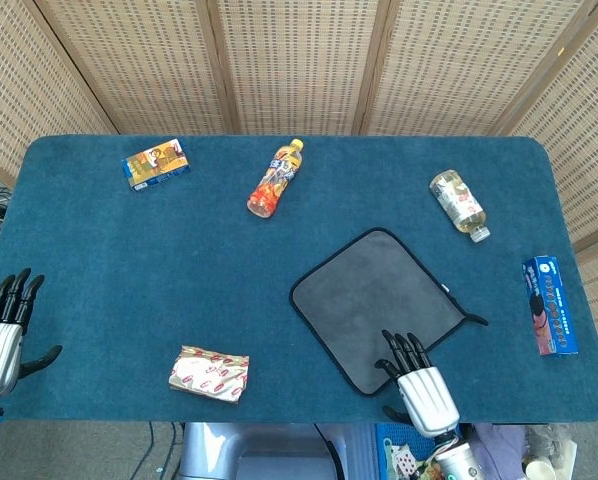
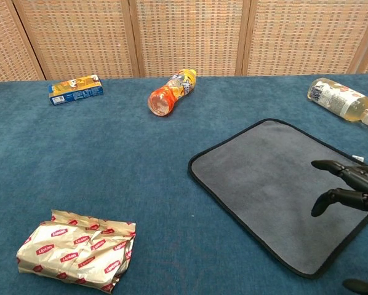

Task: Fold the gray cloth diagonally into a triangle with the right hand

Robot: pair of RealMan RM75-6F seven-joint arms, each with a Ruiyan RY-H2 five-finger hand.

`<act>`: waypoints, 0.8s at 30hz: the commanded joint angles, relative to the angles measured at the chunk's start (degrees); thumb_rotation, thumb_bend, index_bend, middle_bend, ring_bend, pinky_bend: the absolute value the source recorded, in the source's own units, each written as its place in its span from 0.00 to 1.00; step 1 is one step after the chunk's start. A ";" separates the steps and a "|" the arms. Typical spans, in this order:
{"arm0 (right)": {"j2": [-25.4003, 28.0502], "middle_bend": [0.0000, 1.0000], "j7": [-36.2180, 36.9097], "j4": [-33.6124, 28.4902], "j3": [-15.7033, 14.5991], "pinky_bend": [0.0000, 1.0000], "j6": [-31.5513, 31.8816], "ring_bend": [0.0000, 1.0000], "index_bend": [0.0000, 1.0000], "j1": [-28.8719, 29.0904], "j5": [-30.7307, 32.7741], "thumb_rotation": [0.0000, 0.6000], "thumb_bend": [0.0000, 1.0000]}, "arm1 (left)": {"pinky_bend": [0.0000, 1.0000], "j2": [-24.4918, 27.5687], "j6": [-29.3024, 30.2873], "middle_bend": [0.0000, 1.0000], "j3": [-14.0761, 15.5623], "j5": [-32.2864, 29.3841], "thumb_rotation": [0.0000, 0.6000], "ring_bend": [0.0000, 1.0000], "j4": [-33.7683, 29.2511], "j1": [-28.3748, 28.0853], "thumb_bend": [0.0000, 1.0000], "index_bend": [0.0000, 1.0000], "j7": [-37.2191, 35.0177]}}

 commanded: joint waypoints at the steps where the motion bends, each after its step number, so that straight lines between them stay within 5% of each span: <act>1: -0.96 0.00 -0.59 0.24 -0.28 0.00 -0.49 0.00 0.33 0.06 0.14 1.00 0.00 | 0.00 0.01 0.08 0.00 0.01 0.09 1.00 0.00 -0.01 0.00 0.09 0.00 -0.06; 24: -6.43 0.00 -0.92 5.01 1.73 0.00 -4.09 0.00 0.35 1.68 5.20 1.00 0.00 | 0.00 -0.02 -0.02 0.00 0.00 0.01 1.00 0.00 0.18 -0.08 0.09 0.00 -0.37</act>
